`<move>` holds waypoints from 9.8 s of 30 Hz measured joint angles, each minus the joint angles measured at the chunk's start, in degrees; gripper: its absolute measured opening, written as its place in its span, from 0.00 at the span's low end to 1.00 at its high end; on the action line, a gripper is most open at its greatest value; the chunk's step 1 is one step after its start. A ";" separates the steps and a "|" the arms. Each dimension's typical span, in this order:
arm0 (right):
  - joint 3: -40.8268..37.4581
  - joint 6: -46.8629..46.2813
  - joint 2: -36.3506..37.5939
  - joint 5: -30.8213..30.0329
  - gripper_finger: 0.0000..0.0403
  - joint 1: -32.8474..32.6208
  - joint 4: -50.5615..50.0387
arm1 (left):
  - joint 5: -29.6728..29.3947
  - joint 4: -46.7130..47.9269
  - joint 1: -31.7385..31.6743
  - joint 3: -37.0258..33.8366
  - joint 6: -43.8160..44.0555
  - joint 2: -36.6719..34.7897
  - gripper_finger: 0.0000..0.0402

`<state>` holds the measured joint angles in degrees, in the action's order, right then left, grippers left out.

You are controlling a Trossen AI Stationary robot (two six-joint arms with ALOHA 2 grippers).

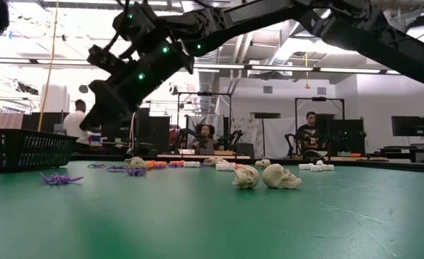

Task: Sort Halloween decoration
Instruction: Put the purple spider toy into the top black basket

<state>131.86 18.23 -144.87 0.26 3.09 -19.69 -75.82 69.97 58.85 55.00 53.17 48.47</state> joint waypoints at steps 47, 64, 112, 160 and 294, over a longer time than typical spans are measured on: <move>-0.84 -10.77 -6.15 -0.03 0.02 3.15 -0.67 | 1.05 -0.02 0.00 0.00 0.26 0.02 0.03; 2.81 -8.85 -4.52 -1.96 0.01 3.21 -2.54 | 1.11 -0.04 -0.02 0.00 0.91 0.00 0.03; 2.68 -3.31 -5.11 8.79 0.30 -3.41 17.67 | 0.13 -0.46 -0.01 -0.01 0.95 0.02 0.03; -2.70 -2.40 -0.77 5.92 0.29 -0.87 -18.57 | 2.03 -0.22 -0.02 -0.01 0.55 0.01 0.03; 2.99 -1.69 -1.65 8.63 0.01 -3.19 18.55 | 3.11 0.00 -0.01 -0.01 0.02 0.02 0.03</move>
<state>134.85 16.53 -146.52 8.89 -0.10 -1.13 -72.71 69.97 58.84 54.99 53.19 48.49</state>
